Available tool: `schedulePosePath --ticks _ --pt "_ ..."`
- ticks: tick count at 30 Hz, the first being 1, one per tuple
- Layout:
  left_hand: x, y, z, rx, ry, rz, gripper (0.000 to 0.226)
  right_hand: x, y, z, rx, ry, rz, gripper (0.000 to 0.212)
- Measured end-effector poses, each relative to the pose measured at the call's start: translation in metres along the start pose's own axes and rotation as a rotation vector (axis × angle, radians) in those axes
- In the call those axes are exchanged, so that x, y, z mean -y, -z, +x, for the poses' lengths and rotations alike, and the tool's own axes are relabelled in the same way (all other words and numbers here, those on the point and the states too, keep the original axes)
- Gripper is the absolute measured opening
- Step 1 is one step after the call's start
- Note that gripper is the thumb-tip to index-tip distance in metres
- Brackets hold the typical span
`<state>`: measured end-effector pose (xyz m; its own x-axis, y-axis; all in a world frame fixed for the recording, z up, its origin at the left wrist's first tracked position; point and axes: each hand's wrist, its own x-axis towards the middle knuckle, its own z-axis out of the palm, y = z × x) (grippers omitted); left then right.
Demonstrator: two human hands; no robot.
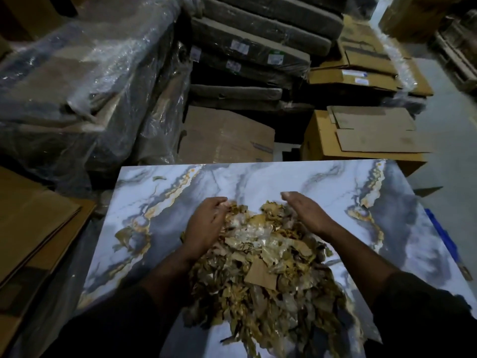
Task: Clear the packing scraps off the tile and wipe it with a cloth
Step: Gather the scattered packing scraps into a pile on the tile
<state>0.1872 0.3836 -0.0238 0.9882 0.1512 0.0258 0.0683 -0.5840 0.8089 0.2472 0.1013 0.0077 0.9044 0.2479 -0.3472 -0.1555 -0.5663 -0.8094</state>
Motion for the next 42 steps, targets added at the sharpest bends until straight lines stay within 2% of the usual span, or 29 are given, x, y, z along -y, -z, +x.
schedulePosePath --ticks 2,4,9,13,18,20,22,24,28,31,35,37,42 --pt "0.014 0.012 -0.008 -0.131 0.016 0.085 0.036 -0.017 0.007 -0.016 -0.062 -0.025 -0.032 0.062" --pt "0.030 0.018 -0.018 -0.166 -0.005 0.130 0.034 -0.034 0.006 -0.032 -0.057 -0.070 -0.047 0.069" --pt "0.040 -0.002 -0.048 -0.004 -0.045 0.088 0.044 -0.047 -0.029 -0.055 -0.153 -0.055 -0.017 0.053" --pt "0.026 -0.018 -0.061 0.082 -0.029 0.025 0.049 -0.041 -0.038 -0.066 -0.173 -0.027 0.025 0.053" --pt "0.036 0.002 -0.076 -0.051 0.030 -0.029 0.058 -0.070 -0.014 -0.108 -0.342 -0.097 0.205 0.064" --pt "0.045 0.009 -0.088 -0.080 0.029 -0.024 0.055 -0.087 -0.021 -0.133 -0.367 -0.145 0.248 0.058" --pt "0.050 0.010 -0.104 -0.069 -0.009 0.016 0.049 -0.098 -0.042 -0.151 -0.417 -0.129 0.176 0.050" --pt "0.049 0.002 -0.119 -0.059 -0.040 0.061 0.048 -0.098 -0.069 -0.159 -0.484 -0.112 0.110 0.057" --pt "0.034 -0.018 -0.139 -0.037 -0.014 0.098 0.055 -0.084 -0.110 -0.163 -0.578 -0.096 0.142 0.064" --pt "0.029 -0.020 -0.148 -0.034 0.001 0.056 0.062 -0.081 -0.114 -0.171 -0.611 -0.069 0.147 0.066" --pt "0.045 0.000 -0.156 -0.189 0.022 0.112 0.062 -0.095 -0.118 -0.196 -0.738 -0.091 0.124 0.065" --pt "0.054 0.005 -0.164 -0.235 0.041 0.178 0.061 -0.099 -0.131 -0.208 -0.747 -0.108 0.105 0.067" --pt "0.038 -0.020 -0.181 -0.081 0.092 0.108 0.059 -0.077 -0.171 -0.205 -0.743 -0.138 0.130 0.078"
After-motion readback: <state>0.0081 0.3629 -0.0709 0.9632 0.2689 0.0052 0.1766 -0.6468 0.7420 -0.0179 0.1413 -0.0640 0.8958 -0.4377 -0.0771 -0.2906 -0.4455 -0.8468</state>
